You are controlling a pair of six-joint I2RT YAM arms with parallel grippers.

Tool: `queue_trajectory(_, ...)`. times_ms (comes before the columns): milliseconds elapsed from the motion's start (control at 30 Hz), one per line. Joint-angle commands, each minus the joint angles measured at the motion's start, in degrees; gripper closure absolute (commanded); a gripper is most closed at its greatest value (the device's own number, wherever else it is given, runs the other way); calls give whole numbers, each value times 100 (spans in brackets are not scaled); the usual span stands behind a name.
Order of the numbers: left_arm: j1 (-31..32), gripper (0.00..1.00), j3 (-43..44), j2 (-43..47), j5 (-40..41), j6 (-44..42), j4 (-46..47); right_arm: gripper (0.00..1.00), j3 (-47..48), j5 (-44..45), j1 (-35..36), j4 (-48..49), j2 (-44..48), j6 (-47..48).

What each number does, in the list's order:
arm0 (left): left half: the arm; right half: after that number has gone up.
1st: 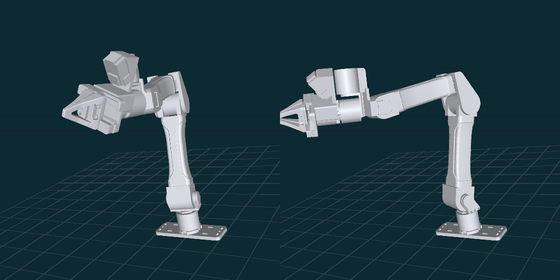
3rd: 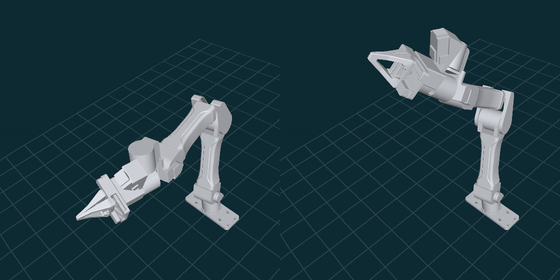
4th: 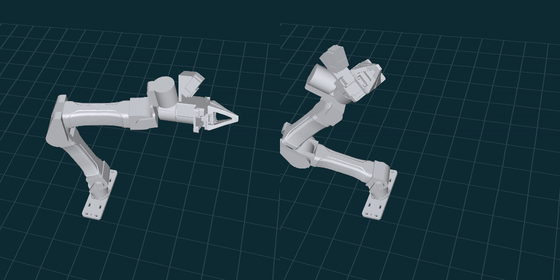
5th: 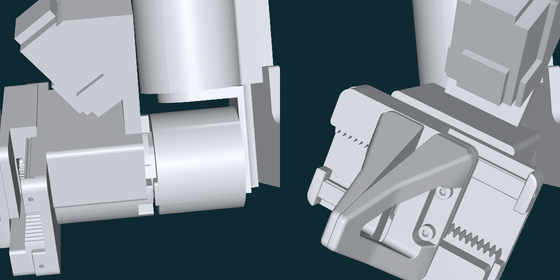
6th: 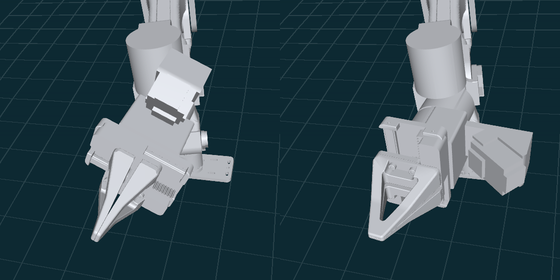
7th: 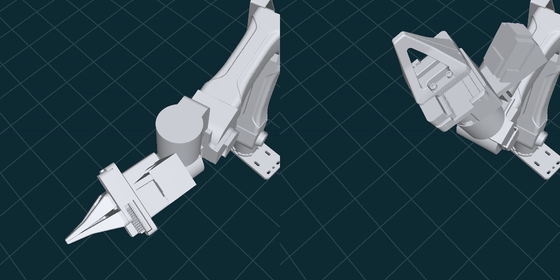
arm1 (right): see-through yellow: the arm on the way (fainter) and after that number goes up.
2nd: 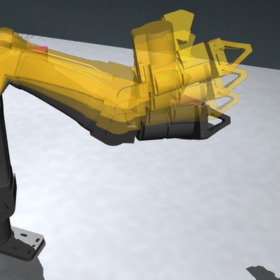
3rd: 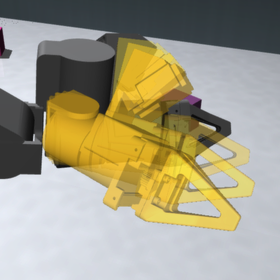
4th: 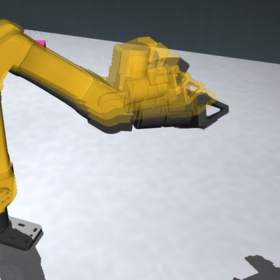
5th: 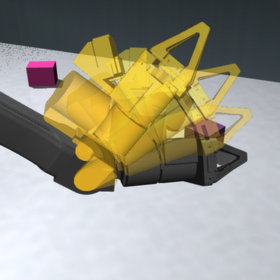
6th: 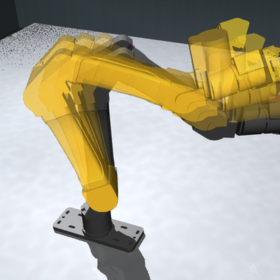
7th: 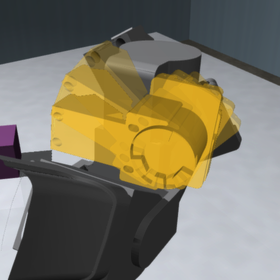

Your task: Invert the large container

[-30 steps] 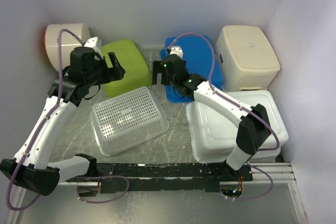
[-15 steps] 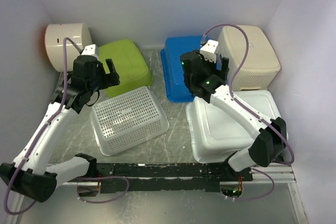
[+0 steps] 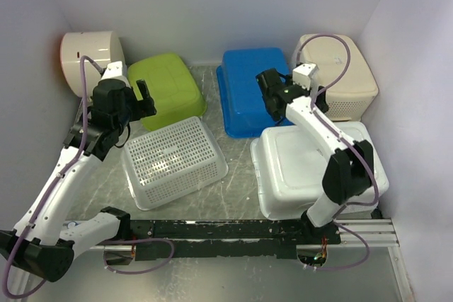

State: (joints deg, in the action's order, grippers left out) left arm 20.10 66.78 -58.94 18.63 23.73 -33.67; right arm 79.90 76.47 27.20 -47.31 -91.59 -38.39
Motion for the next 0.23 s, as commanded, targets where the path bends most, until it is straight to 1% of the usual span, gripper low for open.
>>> queue_trajectory(0, 29, 2, -23, 29, 67, -190, 234, 0, 748, -254, -607, -2178, -678, -2252)
queue_trajectory(67, 29, 2, -64, 56, 46, -219, 286, 0, 1068, -332, -820, -3118, -1024, -2972)
queue_trajectory(200, 25, 2, -64, 41, 45, -243, 293, 0, 1196, -714, -1020, -3164, -1160, -3018)
